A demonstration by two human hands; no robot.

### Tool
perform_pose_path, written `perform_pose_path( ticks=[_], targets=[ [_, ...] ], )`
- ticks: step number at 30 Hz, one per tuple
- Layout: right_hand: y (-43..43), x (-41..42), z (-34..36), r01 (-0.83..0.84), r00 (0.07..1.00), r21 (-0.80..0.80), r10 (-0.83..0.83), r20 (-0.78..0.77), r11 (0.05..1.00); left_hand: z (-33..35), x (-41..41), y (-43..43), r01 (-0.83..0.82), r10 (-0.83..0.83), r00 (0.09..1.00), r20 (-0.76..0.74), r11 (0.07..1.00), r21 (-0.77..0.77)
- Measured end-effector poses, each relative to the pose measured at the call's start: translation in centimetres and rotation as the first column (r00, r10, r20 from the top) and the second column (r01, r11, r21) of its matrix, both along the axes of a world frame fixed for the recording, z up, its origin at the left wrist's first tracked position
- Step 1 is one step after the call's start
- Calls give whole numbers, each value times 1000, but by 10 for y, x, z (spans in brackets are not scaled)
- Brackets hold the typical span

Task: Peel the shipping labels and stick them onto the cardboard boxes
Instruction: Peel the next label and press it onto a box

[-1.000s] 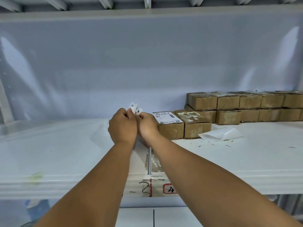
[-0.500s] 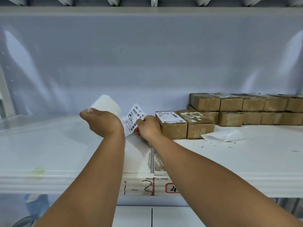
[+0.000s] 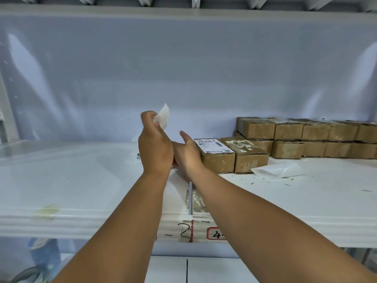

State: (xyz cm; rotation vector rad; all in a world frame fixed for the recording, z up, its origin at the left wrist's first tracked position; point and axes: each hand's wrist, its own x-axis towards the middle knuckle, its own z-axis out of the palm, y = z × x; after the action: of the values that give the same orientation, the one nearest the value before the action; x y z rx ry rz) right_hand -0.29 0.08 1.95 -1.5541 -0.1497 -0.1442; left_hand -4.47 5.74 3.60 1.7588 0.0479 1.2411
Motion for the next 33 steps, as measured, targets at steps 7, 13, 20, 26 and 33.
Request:
perform_pose_path(
  ticks=[7,13,20,26,33],
  targets=[
    [-15,-1,9,-185,983,273,174,66,944,-8,7,-3,27,-14,999,-40,939,343],
    [-27,-8,12,-120,988,407,67,140,906,-10,3,-11,176,-171,984,-49,905,387],
    [-80,-22,14,196,921,110,-222,319,974,-10,9,-14,-123,41,987,156,820,559],
    [-149,-40,16,238,915,55,-243,323,970,3,-8,-58,241,-228,970,-90,951,193],
    [-209,-48,6,396,866,-31,-362,345,918,-3,-7,-108,502,-510,832,-216,860,-97]
  ],
)
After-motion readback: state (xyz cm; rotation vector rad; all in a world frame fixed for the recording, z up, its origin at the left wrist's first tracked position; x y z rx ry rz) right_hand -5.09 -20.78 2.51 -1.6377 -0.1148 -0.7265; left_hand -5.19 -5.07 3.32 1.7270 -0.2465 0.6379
